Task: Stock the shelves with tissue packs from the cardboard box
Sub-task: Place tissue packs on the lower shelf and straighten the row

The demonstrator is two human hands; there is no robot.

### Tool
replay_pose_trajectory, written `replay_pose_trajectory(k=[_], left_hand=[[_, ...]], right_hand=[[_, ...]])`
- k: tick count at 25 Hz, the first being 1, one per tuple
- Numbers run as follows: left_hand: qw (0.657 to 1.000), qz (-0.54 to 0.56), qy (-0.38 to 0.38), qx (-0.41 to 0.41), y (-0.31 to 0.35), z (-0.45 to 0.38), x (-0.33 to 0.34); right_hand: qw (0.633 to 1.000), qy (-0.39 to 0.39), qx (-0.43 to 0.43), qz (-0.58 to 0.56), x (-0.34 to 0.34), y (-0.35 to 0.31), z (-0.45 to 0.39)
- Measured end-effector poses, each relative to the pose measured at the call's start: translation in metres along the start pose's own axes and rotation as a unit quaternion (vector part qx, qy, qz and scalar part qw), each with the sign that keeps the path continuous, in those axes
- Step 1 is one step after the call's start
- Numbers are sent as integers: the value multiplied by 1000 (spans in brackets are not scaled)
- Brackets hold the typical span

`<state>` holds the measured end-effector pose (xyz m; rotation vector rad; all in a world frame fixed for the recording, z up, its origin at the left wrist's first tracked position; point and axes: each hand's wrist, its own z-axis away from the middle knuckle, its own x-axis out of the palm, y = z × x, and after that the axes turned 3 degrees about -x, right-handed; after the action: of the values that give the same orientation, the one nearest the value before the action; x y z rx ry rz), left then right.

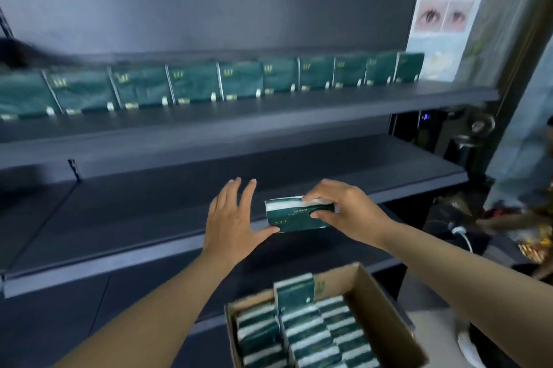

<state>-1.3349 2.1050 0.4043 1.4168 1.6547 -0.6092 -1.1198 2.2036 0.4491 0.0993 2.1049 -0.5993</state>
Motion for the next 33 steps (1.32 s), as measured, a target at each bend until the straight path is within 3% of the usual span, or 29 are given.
replay_pose_trajectory(k=[6, 11, 20, 22, 28, 33], left_hand=[[987, -18, 158, -15, 39, -97, -68], [977, -36, 200, -65, 55, -144, -83], [987, -71, 58, -133, 3, -236, -47], [989, -84, 39, -117, -9, -256, -38], [985, -141, 76, -72, -37, -302, -19], [984, -142, 85, -71, -49, -321, -8]], right_hand=[[996, 55, -66, -32, -112, 4, -68], [991, 103, -60, -59, -146, 29, -116], [989, 137, 19, -60, -107, 107, -226], [989, 139, 28, -34, -89, 119, -253], [987, 156, 21, -27, -64, 148, -328], [990, 136, -15, 25, -51, 170, -337]])
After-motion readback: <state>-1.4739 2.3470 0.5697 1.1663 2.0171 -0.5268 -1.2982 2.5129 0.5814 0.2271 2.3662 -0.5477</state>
